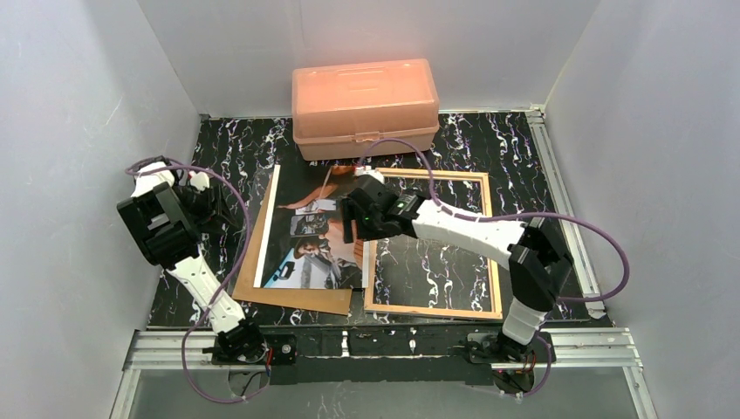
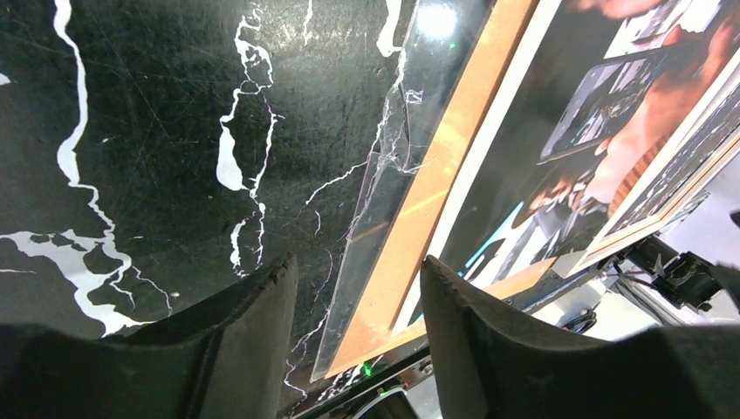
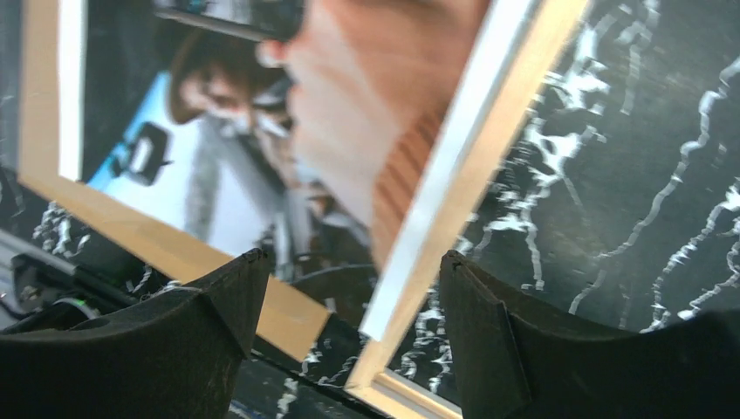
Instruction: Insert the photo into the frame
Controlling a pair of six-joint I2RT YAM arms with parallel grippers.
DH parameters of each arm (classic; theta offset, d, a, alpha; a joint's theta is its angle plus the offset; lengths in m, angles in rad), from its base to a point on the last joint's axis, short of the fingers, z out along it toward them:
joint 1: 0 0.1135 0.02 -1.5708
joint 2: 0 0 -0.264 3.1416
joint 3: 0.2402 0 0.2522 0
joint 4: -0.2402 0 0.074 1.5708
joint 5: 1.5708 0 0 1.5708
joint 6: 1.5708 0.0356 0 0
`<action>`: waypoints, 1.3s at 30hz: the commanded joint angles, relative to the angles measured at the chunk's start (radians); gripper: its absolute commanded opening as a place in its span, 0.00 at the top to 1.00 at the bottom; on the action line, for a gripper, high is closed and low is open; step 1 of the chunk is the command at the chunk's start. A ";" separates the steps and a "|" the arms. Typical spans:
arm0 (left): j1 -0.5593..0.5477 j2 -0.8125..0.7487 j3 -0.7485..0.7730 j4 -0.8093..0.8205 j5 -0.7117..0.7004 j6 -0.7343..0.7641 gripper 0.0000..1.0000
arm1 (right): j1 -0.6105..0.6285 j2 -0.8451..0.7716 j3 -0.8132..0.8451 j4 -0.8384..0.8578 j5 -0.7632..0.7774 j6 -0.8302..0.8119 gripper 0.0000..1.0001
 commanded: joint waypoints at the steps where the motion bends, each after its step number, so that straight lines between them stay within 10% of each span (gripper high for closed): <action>1: 0.001 -0.070 -0.027 -0.035 -0.002 0.037 0.46 | 0.122 0.082 0.173 -0.087 0.072 -0.048 0.21; 10: 0.001 -0.060 -0.101 0.007 -0.012 0.047 0.32 | 0.195 0.223 0.153 0.067 -0.029 -0.034 0.26; 13: 0.001 -0.047 -0.109 0.014 0.005 0.051 0.02 | 0.195 0.256 0.147 0.106 -0.042 -0.039 0.27; 39: -0.118 -0.036 -0.235 0.265 -0.161 -0.109 0.18 | 0.143 0.332 -0.086 0.258 -0.152 -0.021 0.54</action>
